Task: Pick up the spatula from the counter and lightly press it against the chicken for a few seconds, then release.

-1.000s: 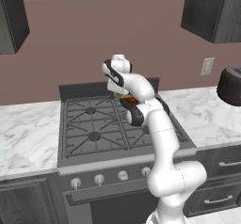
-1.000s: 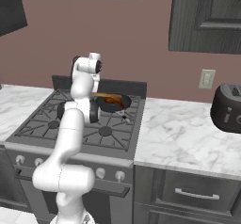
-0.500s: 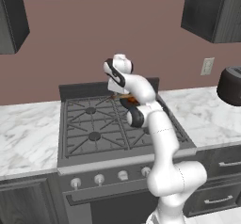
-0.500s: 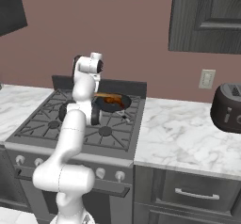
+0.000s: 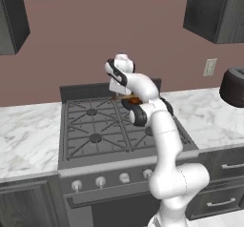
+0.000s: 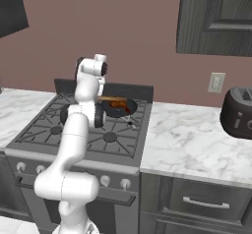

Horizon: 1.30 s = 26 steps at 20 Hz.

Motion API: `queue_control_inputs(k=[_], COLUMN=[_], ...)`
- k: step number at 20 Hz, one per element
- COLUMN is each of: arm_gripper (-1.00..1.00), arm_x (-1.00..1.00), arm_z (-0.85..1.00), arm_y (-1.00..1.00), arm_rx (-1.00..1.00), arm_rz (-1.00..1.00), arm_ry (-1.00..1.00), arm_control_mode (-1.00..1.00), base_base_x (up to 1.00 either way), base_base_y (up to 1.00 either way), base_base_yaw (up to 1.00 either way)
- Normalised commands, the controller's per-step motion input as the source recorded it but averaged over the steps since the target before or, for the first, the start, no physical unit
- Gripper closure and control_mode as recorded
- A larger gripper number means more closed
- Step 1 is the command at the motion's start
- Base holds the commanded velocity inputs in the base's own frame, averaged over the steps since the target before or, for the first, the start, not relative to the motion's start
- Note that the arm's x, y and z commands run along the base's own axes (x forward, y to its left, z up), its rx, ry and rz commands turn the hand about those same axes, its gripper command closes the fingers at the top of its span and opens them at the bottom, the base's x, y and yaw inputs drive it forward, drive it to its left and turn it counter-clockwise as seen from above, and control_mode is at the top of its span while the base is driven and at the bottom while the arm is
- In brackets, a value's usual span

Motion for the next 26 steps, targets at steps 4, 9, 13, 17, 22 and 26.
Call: queue_control_inputs(k=[4, 9, 13, 17, 22, 26], arm_gripper=[1.00, 1.00, 1.00, 1.00, 1.00, 1.00], arm_x=[-0.14, -0.27, -0.41, -0.50, -0.60, -0.56], arm_z=[0.21, 0.14, 0.00, 0.00, -0.05, -0.23], arm_y=[0.00, 0.00, -0.01, -0.05, -0.01, 0.00], arm_rx=[0.00, 0.00, 0.01, 0.00, 0.00, 0.00], arm_rz=[0.00, 0.00, 0.00, 0.00, 0.03, 0.09], arm_ry=[-0.12, -0.11, -0.13, -0.23, -0.35, -0.50], arm_control_mode=[-1.00, -1.00, -1.00, -1.00, -1.00, -1.00], base_base_x=[0.00, 0.00, 0.00, 0.00, 0.00, 0.00], base_base_y=[0.00, 0.00, 0.00, 0.00, 0.00, 0.00], base_base_yaw=[0.00, 0.00, 0.00, 0.00, 0.00, 0.00])
